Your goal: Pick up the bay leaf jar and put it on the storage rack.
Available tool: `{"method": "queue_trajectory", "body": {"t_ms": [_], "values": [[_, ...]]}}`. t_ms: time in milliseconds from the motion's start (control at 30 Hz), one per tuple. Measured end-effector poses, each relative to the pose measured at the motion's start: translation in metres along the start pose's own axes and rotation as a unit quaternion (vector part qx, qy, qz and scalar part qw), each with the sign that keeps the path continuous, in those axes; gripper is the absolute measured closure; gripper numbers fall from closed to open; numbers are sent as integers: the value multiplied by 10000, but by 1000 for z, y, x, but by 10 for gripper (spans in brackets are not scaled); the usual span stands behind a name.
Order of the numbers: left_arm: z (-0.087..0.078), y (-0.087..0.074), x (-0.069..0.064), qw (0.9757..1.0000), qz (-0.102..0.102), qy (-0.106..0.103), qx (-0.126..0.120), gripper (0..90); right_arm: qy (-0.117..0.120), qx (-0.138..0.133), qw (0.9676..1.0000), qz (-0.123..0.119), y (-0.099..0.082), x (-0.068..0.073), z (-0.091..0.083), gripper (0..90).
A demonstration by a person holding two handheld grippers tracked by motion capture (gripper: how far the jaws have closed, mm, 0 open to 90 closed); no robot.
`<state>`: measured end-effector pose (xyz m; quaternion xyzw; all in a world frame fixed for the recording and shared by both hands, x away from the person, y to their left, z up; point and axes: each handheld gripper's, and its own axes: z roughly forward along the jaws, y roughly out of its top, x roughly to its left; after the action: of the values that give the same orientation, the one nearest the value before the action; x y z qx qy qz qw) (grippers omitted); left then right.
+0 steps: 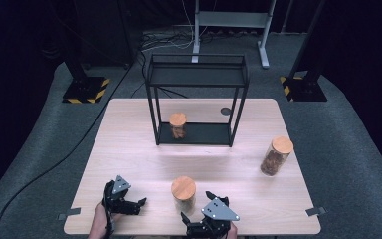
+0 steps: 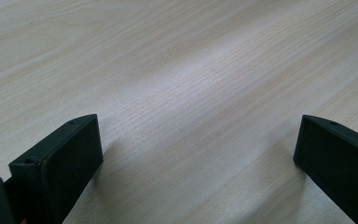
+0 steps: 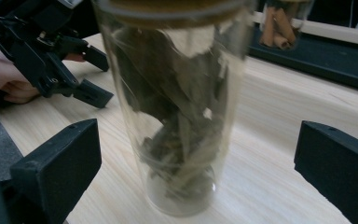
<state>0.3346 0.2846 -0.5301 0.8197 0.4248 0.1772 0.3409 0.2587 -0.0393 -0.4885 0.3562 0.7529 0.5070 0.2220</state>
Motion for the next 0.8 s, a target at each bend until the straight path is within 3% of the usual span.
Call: {"method": "queue_trajectory", "body": {"t_ms": [367, 800], "values": [[0, 0, 0, 10000, 5, -4, 0, 3, 149, -130, 9994, -301, 22, 9, 24, 0], [0, 0, 0, 10000, 2, -6, 0, 3, 214, -493, 9981, -309, 30, 6, 41, 0]]}}
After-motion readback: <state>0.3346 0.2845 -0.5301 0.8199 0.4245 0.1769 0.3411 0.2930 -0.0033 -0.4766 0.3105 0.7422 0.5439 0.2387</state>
